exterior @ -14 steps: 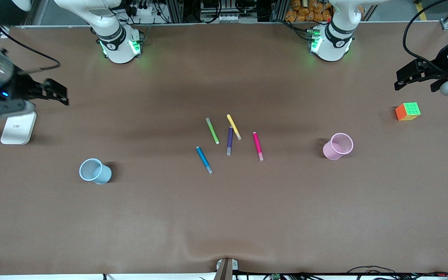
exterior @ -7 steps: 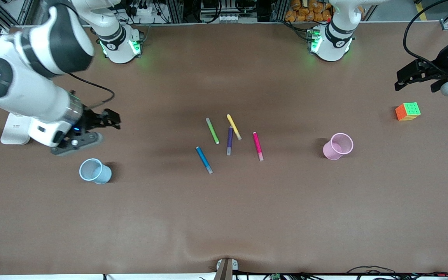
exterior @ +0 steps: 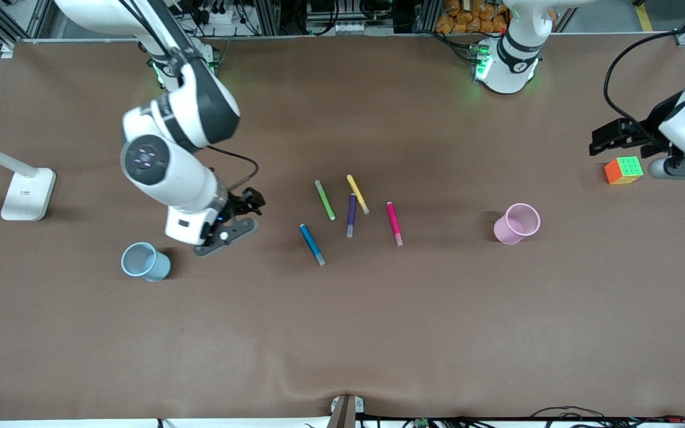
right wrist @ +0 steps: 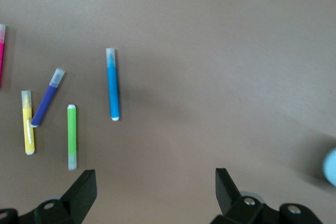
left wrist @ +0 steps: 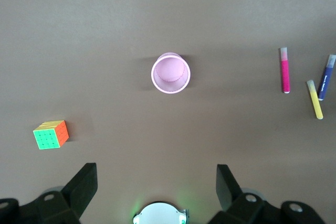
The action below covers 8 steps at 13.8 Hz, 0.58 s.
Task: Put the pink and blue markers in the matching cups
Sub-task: 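Move the right gripper to the blue marker while the left gripper approaches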
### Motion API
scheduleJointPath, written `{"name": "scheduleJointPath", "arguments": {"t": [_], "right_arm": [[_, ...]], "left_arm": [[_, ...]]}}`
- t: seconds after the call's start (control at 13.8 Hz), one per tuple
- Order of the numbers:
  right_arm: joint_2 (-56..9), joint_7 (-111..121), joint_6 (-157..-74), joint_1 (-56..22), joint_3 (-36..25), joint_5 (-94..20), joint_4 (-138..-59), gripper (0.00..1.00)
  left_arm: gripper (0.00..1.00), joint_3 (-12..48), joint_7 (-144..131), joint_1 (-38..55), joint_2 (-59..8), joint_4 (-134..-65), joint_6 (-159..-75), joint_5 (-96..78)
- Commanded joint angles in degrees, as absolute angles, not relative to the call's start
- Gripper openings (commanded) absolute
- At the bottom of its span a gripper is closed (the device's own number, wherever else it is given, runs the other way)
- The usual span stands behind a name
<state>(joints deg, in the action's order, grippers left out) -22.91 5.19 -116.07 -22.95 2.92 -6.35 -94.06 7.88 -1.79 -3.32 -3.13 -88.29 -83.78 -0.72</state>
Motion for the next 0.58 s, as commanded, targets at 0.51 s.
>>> {"name": "scheduleJointPath", "arguments": {"t": [0.51], "right_arm": [[-40.33,4.83,-134.99,-31.55,2.20,-6.07,-88.33,1.00]], "left_arm": [[1.00,8.26,-5.36,0.16,-10.98,-87.01,-82.27,-8.87]]}}
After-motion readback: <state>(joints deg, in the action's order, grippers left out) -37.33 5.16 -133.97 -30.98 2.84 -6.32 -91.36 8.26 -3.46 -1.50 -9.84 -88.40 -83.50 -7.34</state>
